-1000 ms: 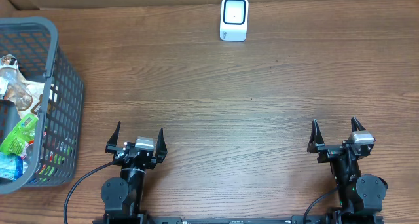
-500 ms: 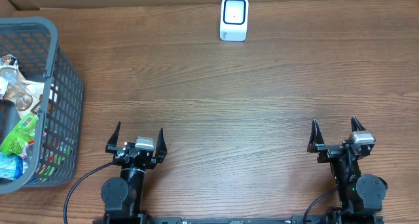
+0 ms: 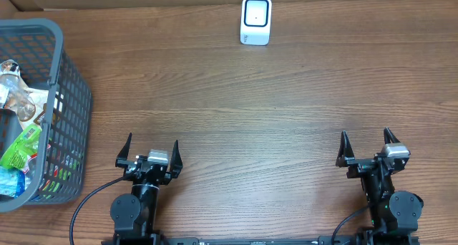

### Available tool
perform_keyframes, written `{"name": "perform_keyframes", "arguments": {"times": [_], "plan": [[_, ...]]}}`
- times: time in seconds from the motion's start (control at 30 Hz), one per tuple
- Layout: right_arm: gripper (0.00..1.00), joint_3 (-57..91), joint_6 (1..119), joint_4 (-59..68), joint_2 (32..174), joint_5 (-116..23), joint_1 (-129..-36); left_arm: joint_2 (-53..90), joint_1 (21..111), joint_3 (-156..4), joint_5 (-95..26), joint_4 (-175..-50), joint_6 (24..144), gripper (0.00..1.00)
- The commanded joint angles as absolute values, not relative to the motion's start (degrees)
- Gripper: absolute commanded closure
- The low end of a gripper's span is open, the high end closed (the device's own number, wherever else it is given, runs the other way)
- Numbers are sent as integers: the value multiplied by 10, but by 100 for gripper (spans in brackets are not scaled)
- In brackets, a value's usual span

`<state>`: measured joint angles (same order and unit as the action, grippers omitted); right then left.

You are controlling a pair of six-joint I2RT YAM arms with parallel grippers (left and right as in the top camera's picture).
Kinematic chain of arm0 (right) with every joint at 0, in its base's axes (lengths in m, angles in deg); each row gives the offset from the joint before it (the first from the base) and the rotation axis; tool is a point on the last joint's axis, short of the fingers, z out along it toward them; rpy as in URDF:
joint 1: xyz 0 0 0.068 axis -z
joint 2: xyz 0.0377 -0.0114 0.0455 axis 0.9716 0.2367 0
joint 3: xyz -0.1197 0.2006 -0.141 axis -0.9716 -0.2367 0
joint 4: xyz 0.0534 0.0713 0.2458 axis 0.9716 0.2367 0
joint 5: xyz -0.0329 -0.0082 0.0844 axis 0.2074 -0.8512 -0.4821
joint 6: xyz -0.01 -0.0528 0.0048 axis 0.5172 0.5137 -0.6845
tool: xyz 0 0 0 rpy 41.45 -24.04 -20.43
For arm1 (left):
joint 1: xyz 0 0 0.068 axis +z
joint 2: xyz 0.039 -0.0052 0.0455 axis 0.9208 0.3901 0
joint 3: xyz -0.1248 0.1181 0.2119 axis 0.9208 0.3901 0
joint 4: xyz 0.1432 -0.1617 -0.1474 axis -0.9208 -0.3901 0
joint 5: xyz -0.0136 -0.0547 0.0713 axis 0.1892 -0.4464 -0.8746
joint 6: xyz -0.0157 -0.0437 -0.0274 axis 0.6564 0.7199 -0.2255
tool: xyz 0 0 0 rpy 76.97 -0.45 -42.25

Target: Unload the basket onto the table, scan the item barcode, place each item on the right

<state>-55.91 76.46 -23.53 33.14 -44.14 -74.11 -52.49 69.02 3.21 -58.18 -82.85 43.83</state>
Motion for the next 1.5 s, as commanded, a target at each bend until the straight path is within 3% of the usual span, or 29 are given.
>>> {"name": "perform_keyframes", "arguments": {"times": [0.0,1.47], "plan": [[0,-565,764,-238,330,-438,-744,-530,693,36,-582,-827,442,0],[0,-565,764,-238,330,-438,-744,-530,693,36,-594,-828,442,0]]}}
